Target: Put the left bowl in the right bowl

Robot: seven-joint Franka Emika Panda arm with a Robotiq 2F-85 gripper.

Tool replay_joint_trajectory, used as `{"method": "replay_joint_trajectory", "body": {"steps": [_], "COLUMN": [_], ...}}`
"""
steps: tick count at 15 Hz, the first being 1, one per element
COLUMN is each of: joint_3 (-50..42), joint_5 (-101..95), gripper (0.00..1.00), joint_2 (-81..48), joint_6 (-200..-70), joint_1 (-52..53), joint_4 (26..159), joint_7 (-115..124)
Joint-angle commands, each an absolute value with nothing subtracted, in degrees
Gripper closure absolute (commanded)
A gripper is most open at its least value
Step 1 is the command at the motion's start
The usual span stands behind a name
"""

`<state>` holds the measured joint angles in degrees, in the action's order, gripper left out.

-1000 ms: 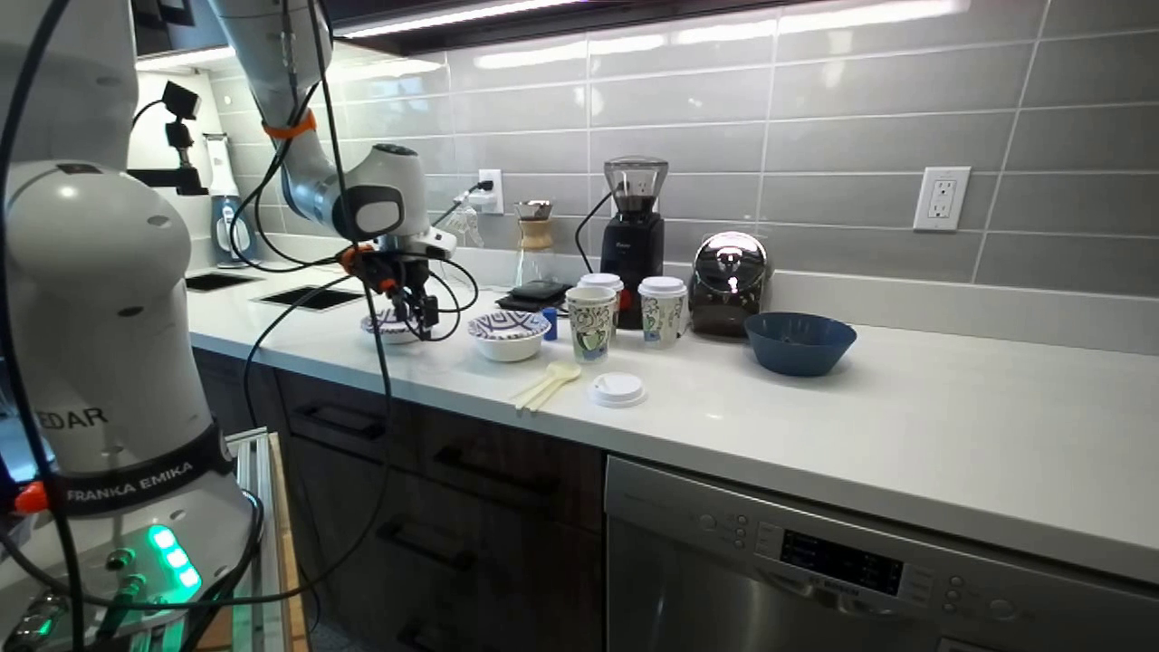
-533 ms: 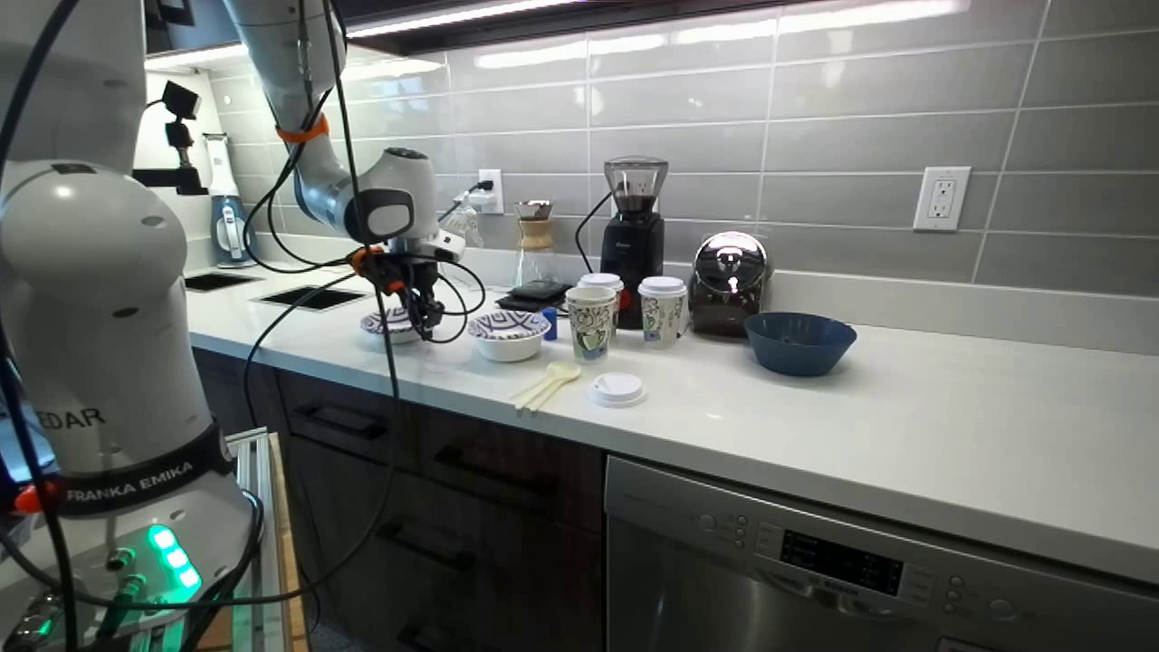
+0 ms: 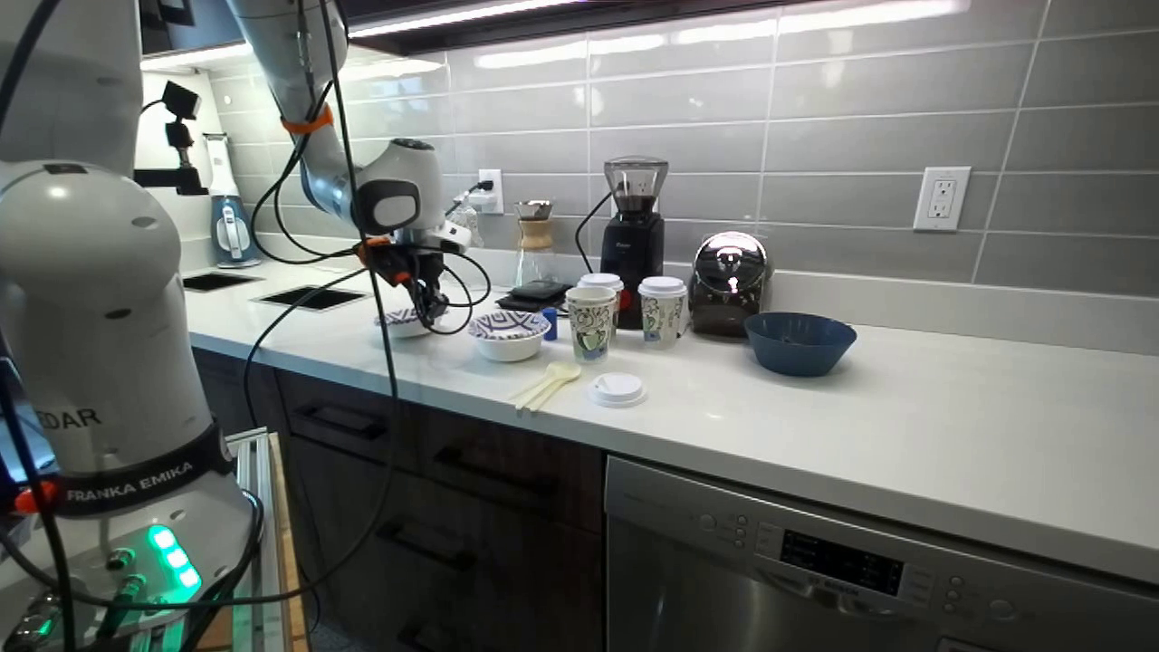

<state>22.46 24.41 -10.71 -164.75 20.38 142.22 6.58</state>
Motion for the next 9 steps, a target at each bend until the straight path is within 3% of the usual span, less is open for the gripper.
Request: {"method": "replay_joint_trajectory", "body": {"steps": [1,6,9], "joint_3": [23.42,21.32,17.90], "joint_5": [26.66,33.64,29.56], "gripper": [0.99,0.99,0.99], "joint_2": [-5.88,0.84,4.61], "joint_6": [-159.45,-153.08,-156.31], "joint_1": [17.58,15.62,15.07], "joint_4": [141.77,140.48,142.14], "joint_7": [6.76,4.19,9.18]}}
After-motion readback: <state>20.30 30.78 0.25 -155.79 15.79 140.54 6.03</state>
